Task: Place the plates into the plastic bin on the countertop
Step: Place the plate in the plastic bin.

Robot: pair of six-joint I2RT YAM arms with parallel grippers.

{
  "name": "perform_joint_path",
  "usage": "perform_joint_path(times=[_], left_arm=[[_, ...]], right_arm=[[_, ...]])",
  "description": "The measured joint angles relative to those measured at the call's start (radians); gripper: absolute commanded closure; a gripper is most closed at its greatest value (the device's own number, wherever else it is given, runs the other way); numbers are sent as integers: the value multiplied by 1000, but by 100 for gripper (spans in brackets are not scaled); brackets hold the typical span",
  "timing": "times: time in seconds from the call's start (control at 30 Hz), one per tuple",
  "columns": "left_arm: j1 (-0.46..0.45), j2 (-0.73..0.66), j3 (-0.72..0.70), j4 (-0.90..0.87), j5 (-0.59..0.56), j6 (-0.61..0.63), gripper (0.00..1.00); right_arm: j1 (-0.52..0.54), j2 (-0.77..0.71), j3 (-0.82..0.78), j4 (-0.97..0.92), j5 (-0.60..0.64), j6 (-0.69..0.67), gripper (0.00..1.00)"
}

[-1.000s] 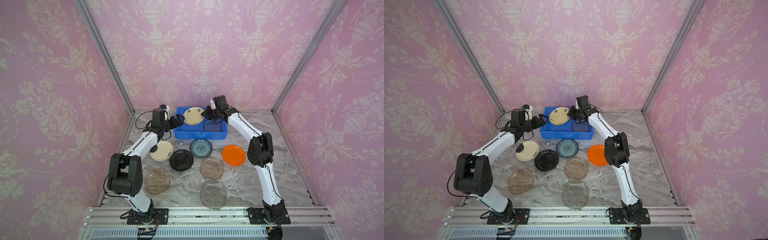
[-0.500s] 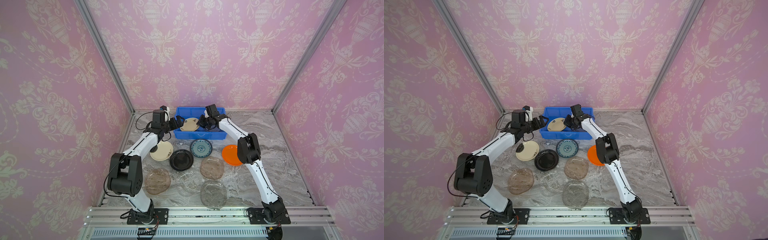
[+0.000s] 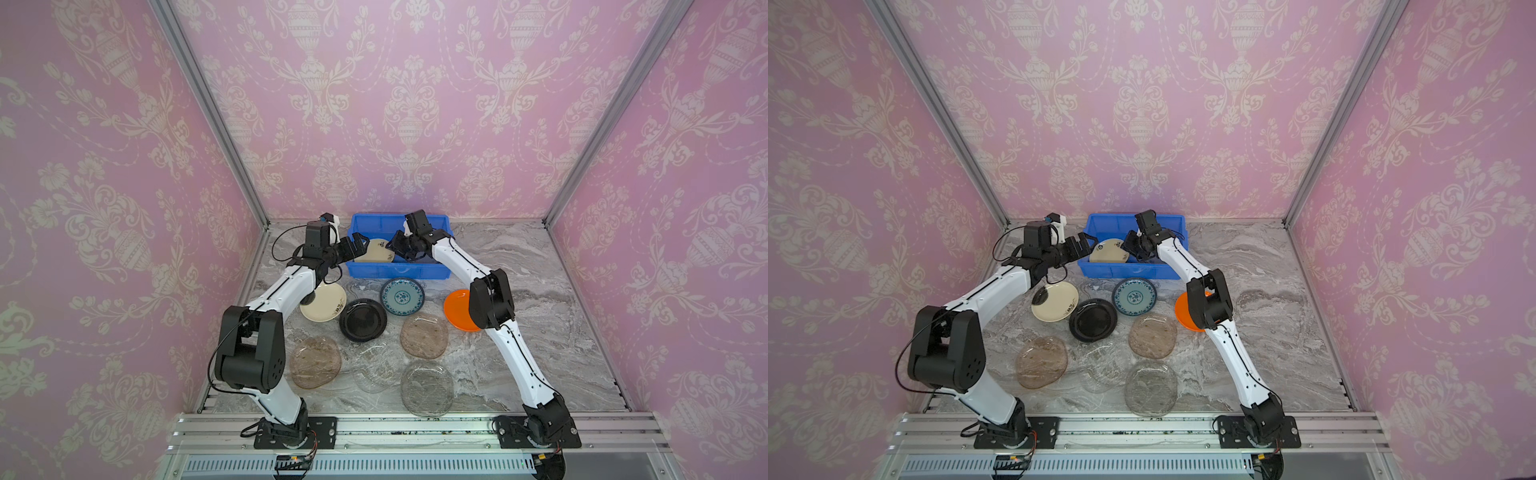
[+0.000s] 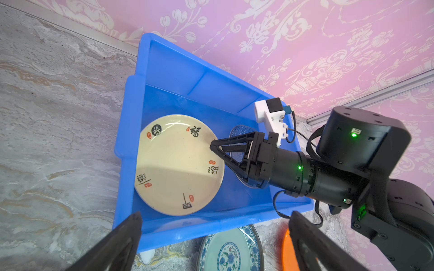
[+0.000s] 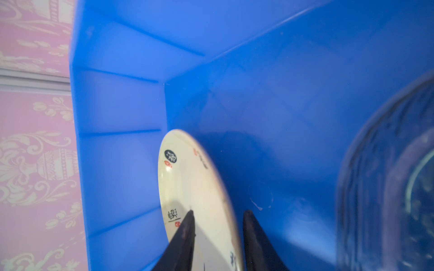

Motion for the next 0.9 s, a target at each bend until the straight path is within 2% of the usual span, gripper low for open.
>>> perform_joint_path(times=[0.07, 0.2, 0.67, 0.8, 0.9], left_arm=[[0, 0, 0, 2, 0, 0, 1], [0, 0, 0, 9, 0, 0, 1], [-1, 0, -23, 43, 0, -9, 1], [-6, -3, -23, 47, 0, -9, 1], [-27, -11, -23, 45, 0, -8, 1]], right_arm=[[0, 0, 7, -7, 8, -6, 49], [1, 0, 9, -37, 29, -18, 47], [1, -49, 14, -90, 53, -68, 51], [1, -126, 11, -135, 66, -121, 51], [0, -279, -74, -143, 79, -175, 51]])
